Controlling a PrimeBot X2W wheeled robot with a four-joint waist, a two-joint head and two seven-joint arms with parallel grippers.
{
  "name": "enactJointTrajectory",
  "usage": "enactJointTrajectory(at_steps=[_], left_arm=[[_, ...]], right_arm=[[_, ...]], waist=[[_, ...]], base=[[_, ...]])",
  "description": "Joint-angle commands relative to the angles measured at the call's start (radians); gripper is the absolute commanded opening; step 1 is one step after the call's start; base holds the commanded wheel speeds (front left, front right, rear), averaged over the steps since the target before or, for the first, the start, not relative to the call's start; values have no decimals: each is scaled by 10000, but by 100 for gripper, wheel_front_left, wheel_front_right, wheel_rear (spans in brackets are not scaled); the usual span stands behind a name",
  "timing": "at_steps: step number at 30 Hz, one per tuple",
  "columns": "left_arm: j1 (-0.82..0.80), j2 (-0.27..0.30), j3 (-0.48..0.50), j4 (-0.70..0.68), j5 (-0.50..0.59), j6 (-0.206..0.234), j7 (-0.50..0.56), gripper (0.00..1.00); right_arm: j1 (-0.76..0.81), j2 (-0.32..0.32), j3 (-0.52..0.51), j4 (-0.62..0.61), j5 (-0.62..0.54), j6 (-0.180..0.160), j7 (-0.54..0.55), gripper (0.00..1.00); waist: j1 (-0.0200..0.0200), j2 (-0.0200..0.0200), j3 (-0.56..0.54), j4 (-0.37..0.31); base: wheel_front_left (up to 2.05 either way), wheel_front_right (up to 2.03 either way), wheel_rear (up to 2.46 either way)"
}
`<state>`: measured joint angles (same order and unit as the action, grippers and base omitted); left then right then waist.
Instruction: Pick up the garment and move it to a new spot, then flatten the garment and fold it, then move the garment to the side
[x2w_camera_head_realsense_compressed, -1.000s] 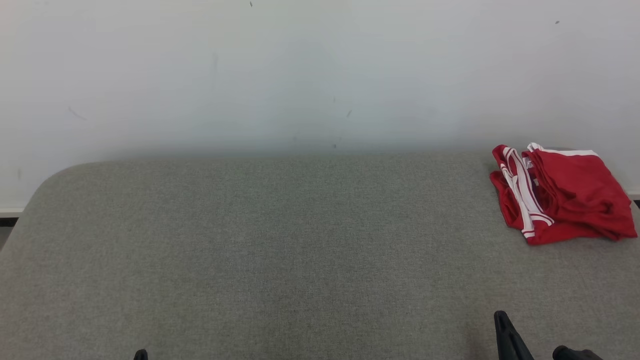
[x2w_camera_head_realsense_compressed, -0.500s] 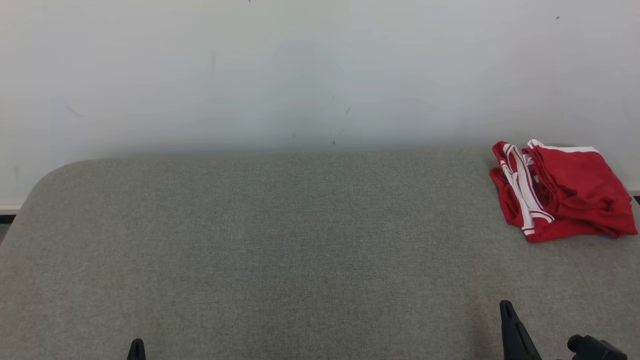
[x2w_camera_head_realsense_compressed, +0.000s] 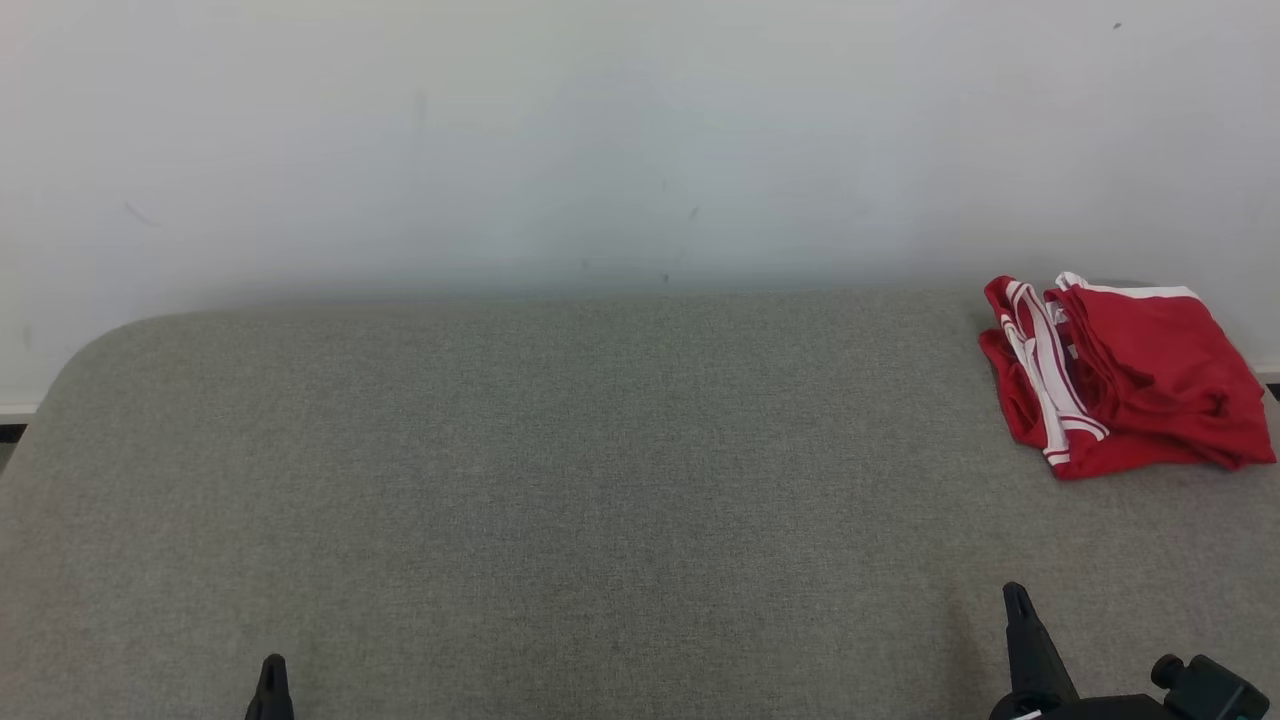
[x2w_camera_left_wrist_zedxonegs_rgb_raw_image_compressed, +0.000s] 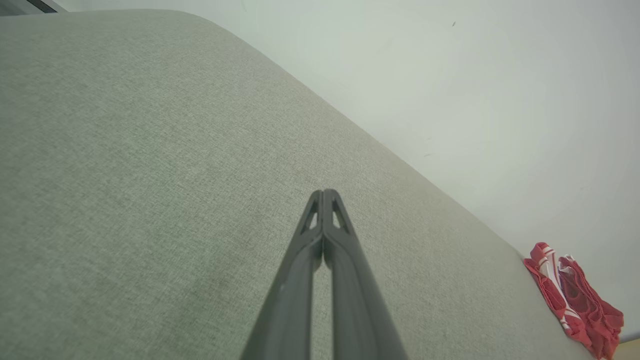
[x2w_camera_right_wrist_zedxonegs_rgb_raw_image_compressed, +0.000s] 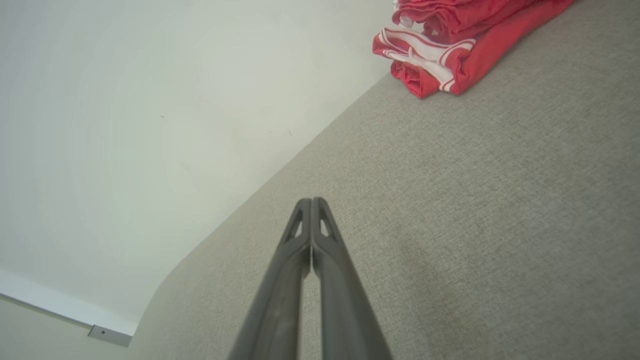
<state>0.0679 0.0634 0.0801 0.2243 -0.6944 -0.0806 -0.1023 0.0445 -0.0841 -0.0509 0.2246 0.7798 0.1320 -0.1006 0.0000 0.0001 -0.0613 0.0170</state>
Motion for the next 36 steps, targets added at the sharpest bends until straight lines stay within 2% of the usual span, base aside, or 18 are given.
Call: enactJointTrajectory(at_steps=[1, 36], left_arm=[[-301, 20, 51, -85, -443, -70, 87, 0], [-1068, -54, 206, 58, -4779, -291, 1130, 0]], right_arm=[[-257, 15, -57, -100, 403, -7, 85, 0], [-921, 184, -356, 45, 4329, -14, 1115, 0]], waist=[[0, -1, 12, -4], [0, -1, 265, -70]], base=[[0, 0, 0], [0, 0, 0]])
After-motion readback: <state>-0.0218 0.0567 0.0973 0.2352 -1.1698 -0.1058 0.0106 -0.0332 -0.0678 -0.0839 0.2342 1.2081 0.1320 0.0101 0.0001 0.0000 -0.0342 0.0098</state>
